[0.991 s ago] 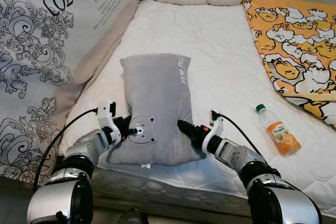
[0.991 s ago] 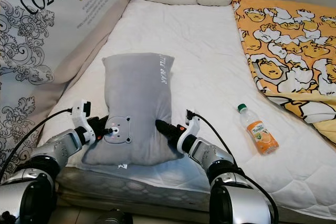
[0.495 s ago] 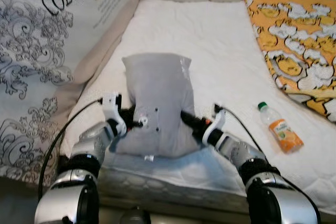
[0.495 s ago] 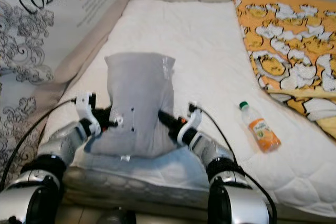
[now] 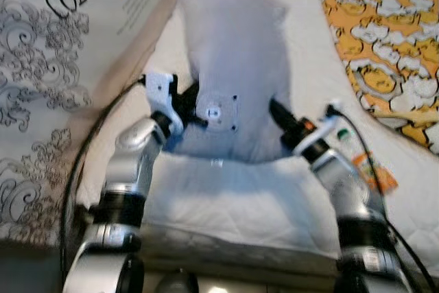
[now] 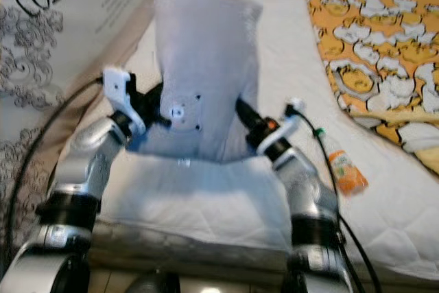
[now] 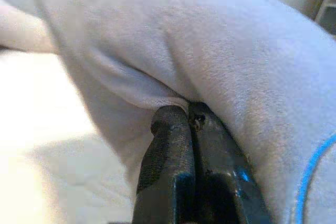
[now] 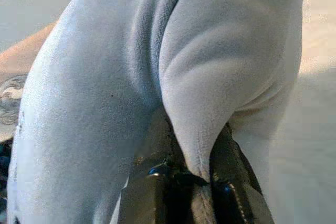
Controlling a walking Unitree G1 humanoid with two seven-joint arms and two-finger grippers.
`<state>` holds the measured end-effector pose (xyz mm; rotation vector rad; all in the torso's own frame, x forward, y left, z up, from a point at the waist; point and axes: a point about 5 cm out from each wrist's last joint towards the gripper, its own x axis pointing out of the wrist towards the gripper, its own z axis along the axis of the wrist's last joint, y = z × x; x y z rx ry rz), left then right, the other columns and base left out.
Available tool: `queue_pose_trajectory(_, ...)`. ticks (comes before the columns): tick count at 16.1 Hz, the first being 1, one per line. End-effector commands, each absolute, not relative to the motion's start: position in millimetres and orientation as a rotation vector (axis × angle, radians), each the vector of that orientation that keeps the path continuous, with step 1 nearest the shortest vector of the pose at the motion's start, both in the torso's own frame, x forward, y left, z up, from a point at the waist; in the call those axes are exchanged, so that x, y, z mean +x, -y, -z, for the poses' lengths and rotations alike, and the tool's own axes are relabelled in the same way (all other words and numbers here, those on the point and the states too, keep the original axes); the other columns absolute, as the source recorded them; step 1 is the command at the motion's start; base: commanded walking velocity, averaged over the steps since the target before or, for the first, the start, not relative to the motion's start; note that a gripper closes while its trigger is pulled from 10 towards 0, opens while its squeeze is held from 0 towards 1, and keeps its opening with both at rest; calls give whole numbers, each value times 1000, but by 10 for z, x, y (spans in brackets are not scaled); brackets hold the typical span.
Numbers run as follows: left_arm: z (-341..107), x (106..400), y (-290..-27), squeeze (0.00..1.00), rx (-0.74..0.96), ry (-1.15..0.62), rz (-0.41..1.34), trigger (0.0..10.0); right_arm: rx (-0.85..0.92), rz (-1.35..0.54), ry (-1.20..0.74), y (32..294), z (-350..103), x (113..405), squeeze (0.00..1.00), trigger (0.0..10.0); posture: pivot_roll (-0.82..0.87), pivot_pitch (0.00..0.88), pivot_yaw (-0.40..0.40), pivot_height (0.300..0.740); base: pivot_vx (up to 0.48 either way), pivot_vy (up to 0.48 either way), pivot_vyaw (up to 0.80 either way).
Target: Clean up the room
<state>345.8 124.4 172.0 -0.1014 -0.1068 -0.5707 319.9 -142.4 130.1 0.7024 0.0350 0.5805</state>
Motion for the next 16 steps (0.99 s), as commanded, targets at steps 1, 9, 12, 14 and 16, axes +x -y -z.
queue_pose_trajectory(1,-1732,3427,-1184,0,-56,114,561,2627,652,-612,0,1315,-1434,3183,0,7686,-36,0,56,740,0,0,0)
queue_pose_trajectory(9,-1588,3231,-1280,0,105,77,420,10000,494,-374,-28,1497,-1329,2884,0,10000,-44,0,59,740,0,138,0)
queue_pose_trajectory(12,-1578,3225,-1315,0,98,65,390,10000,481,-326,-30,1555,-1316,2815,0,10000,-58,0,71,740,0,429,0)
queue_pose_trajectory(14,-1567,3218,-1324,0,105,58,386,10000,461,-321,-39,1565,-1298,2792,0,10000,-63,0,74,740,0,429,0)
queue_pose_trajectory(16,-1558,3209,-1317,0,122,55,388,10000,450,-327,-50,1548,-1281,2782,0,10000,-61,0,71,740,0,429,0)
